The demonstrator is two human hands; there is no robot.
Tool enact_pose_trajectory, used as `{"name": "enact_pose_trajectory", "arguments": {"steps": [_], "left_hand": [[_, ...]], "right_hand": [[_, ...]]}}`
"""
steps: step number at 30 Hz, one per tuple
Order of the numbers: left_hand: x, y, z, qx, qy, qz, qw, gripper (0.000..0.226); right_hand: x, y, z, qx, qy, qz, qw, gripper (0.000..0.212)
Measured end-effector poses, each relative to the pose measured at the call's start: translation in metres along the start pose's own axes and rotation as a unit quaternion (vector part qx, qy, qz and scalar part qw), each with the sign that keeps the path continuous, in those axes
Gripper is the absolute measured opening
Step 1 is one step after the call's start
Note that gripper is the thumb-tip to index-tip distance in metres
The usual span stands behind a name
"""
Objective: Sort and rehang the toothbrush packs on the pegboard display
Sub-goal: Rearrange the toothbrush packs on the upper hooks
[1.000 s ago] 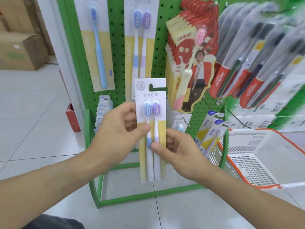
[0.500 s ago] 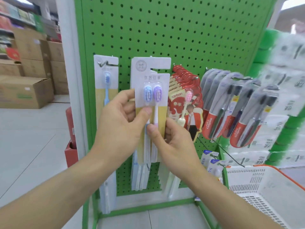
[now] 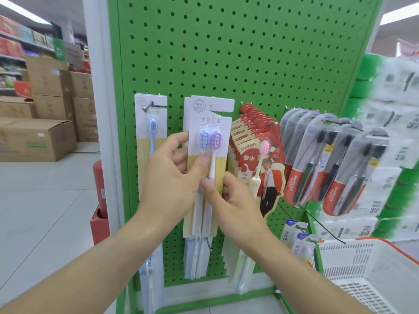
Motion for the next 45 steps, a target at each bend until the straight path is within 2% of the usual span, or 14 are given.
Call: {"name": "enact_pose_trajectory", "arguments": {"steps": [5,12,15,20,23,25,27,32,36,40,45], "left_hand": [[-0.002,0.001,-0.003,-0.022,-0.001,-0.002,1.0,0.035],[0.0,0.007,-0.008,-0.033,-0.006,-0.015,0.999,0.041],[0.005,0.007,-0.007,-0.045,0.011,-0.028,0.999,0.033],[0.033,0.016,0.008,-0.05,0.104,-0.11,0.987,0.017],[0.032,0.031,0.025,-0.031,0.218,-0.065,0.973,0.028],[0.03,0.036,0.037,-0.009,0.238,-0.03,0.971,0.031],[0.03,0.037,0.046,0.013,0.248,-0.016,0.969,0.024],[0.029,0.038,0.052,0.028,0.218,-0.019,0.975,0.013],[0.035,0.038,0.046,0.008,0.166,-0.055,0.985,0.009],[0.043,0.034,0.038,-0.015,0.148,-0.079,0.986,0.009],[0.047,0.029,0.038,-0.001,0.167,-0.087,0.982,0.014]], "right_hand": [[0.0,0.002,0.003,0.015,0.006,0.016,1.0,0.039],[-0.001,0.002,0.012,0.04,0.048,0.013,0.998,0.043],[-0.006,0.0,0.006,0.025,0.057,0.023,0.998,0.041],[-0.009,0.001,-0.008,0.002,0.024,0.037,0.999,0.047],[-0.012,0.003,-0.013,-0.002,-0.017,0.065,0.998,0.051],[-0.012,0.004,-0.017,-0.011,-0.034,0.065,0.997,0.058],[-0.009,0.005,-0.019,-0.012,-0.048,0.054,0.997,0.068],[-0.007,0.007,-0.021,-0.008,-0.052,0.046,0.998,0.067],[-0.003,0.007,-0.017,0.001,-0.049,0.039,0.998,0.057],[0.001,0.005,-0.015,0.013,-0.05,0.028,0.998,0.062],[0.003,0.002,-0.012,0.023,-0.057,0.031,0.998,0.056]]}}
Point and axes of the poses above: each hand's wrist, its own y-axis towards the middle knuckle, its own x-axis out of the back of the hand, z = x × y, the point moved 9 cm from there along y, towards the middle knuckle, and after that the axes turned 2 degrees about -z, right-handed, at the moved point
